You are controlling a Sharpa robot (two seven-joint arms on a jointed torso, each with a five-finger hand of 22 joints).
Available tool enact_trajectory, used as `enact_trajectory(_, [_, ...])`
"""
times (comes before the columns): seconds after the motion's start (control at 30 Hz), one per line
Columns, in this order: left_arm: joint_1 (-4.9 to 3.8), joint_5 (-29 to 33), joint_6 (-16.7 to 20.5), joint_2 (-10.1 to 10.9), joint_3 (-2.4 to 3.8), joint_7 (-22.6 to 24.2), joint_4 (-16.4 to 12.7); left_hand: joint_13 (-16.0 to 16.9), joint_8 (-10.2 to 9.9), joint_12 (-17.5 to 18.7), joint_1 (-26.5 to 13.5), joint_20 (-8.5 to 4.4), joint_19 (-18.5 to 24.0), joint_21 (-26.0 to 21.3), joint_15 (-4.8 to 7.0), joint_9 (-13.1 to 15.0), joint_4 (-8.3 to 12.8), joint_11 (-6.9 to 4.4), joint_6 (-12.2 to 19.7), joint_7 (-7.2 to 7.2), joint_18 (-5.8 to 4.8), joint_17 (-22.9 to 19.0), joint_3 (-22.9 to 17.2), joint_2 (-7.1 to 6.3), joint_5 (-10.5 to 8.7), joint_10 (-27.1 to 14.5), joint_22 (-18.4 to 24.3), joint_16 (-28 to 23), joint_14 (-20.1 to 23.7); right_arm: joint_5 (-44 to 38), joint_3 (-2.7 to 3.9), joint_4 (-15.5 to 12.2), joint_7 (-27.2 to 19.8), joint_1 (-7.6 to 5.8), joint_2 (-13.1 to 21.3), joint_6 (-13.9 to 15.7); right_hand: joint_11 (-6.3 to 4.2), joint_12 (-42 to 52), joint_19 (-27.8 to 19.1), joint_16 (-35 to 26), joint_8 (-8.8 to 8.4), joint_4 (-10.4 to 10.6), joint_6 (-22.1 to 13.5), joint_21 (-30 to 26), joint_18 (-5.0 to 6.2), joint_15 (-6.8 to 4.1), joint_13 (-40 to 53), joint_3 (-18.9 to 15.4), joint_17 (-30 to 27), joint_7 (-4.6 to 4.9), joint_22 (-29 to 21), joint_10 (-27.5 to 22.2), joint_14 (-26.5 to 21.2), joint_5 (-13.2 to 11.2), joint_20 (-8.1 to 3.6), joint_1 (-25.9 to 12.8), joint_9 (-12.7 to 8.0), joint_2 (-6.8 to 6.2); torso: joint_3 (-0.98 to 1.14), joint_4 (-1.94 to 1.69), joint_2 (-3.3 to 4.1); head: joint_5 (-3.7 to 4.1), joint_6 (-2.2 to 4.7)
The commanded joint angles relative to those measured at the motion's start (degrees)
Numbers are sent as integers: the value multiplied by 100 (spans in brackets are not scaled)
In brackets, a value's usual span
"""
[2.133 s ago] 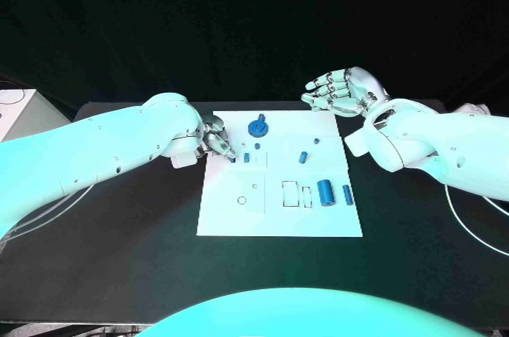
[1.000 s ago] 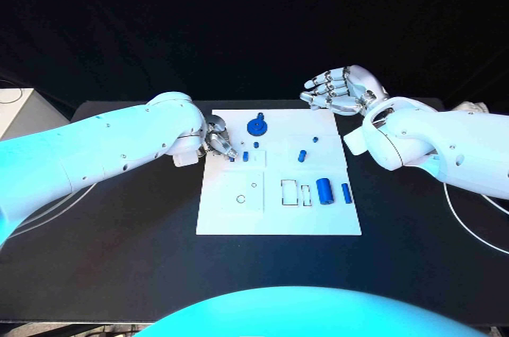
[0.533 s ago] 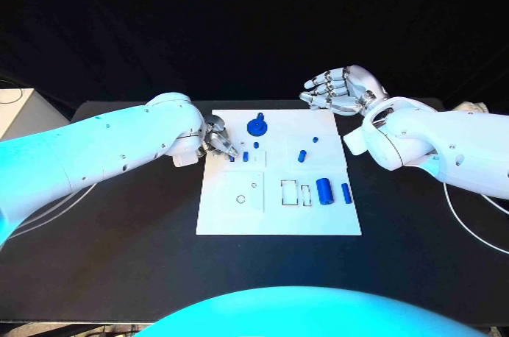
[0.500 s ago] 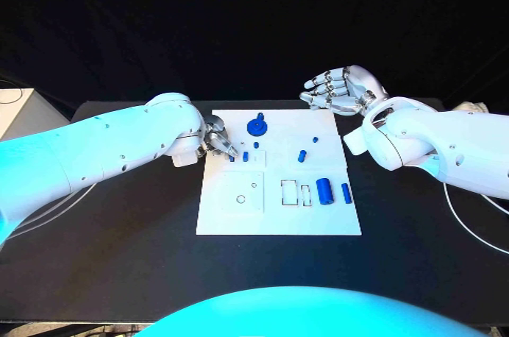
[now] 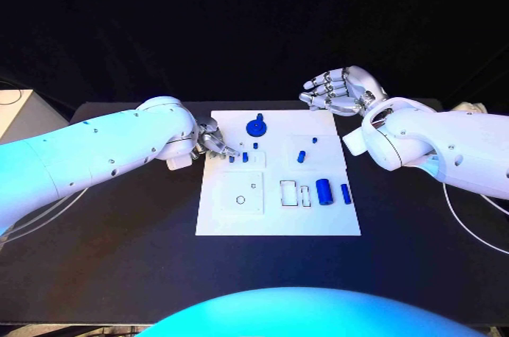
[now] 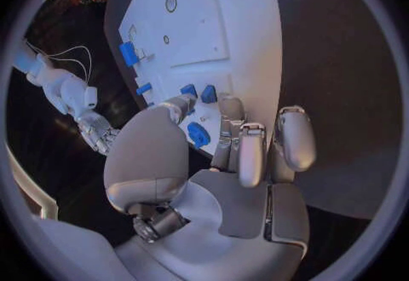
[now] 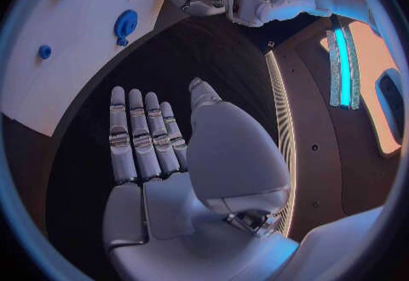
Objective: Assemble the parts on the task board
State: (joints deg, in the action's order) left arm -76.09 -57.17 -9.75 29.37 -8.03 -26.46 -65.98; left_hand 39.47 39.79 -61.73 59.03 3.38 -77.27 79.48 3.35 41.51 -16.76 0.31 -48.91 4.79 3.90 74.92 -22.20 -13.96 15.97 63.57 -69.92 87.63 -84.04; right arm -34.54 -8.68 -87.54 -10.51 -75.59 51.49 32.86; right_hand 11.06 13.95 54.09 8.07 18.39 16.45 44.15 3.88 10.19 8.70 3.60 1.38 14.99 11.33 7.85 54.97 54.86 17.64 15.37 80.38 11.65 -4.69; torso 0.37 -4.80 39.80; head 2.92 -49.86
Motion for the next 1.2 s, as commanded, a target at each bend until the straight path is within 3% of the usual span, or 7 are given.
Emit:
enact_trajectory(0.03, [16,-43,250,59,48,-43,-63,-4,47,10,16,2,32,-18,-41,10,-3,8,12,-44,69,1055,71,46,-33,-44,5,-27,-429,-3,3,0,-63,1,4,-63,11,-32,-57,-28,-23,5,32,-26,26,35,-1,34,-14,333,-14,42,22,28,-9,-46,-7,-42,3,3,0,3,4])
enact_trajectory(0.27, [16,192,577,175,234,217,-202,-103,75,24,-22,30,133,-108,-67,24,-6,35,105,-18,104,981,394,160,-131,-180,149,-71,-396,0,3,3,-69,2,5,-57,12,-42,-74,-35,-27,6,34,-28,25,38,-1,36,-25,334,-26,45,23,30,-6,-54,-10,-43,0,0,1,11,32])
enact_trajectory(0.47, [17,493,955,250,317,1181,-307,-392,76,88,268,132,531,-451,-186,8,3,169,484,124,216,499,746,359,-82,-712,660,-357,-144,2,3,8,-75,3,6,-45,12,-46,-80,-38,-28,6,34,-29,25,39,-1,37,-29,334,-31,46,24,31,-5,-57,-11,-42,0,1,6,24,55])
enact_trajectory(0.6, [29,462,1316,222,329,2079,-322,-481,-99,155,1136,265,1702,-1587,-364,-184,75,354,963,323,521,-745,555,443,-16,-1304,2204,-1203,703,3,3,13,-80,3,6,-37,12,-50,-86,-40,-30,4,36,-28,26,39,-1,41,-34,333,-36,48,26,32,-4,-57,-13,-40,-1,-4,7,37,76])
enact_trajectory(0.63, [38,404,1409,208,329,2255,-322,-634,-218,388,1597,308,2312,-2215,-442,-329,148,412,1052,425,662,-1503,246,474,-24,-1642,2939,-1800,1348,3,3,15,-81,3,6,-37,12,-54,-90,-43,-31,0,36,-28,26,40,-1,46,-39,331,-41,50,27,32,-3,-53,-14,-38,-1,-4,7,40,78])
enact_trajectory(0.73, [88,66,1836,127,296,2883,-283,-1157,-433,995,2273,455,2514,-2698,-562,-672,373,599,1117,541,656,-2735,-477,254,-27,-1965,3215,-2814,2456,3,3,27,-84,4,3,-37,8,-68,-101,-50,-36,-13,40,-23,29,39,0,66,-54,325,-56,56,35,28,0,-31,-17,-33,2,-5,6,45,96])
enact_trajectory(1.2, [221,-1240,2045,-390,71,3281,287,-2293,-834,2154,2323,586,2688,-2409,-720,-1461,986,774,1198,653,665,-3154,-1005,10,-106,-2292,2943,-2581,2603,2,3,51,-79,4,-32,-55,6,-74,-104,-54,-38,-18,43,-21,30,38,0,76,-62,321,-63,61,39,24,0,-20,-19,-31,8,18,17,49,143])
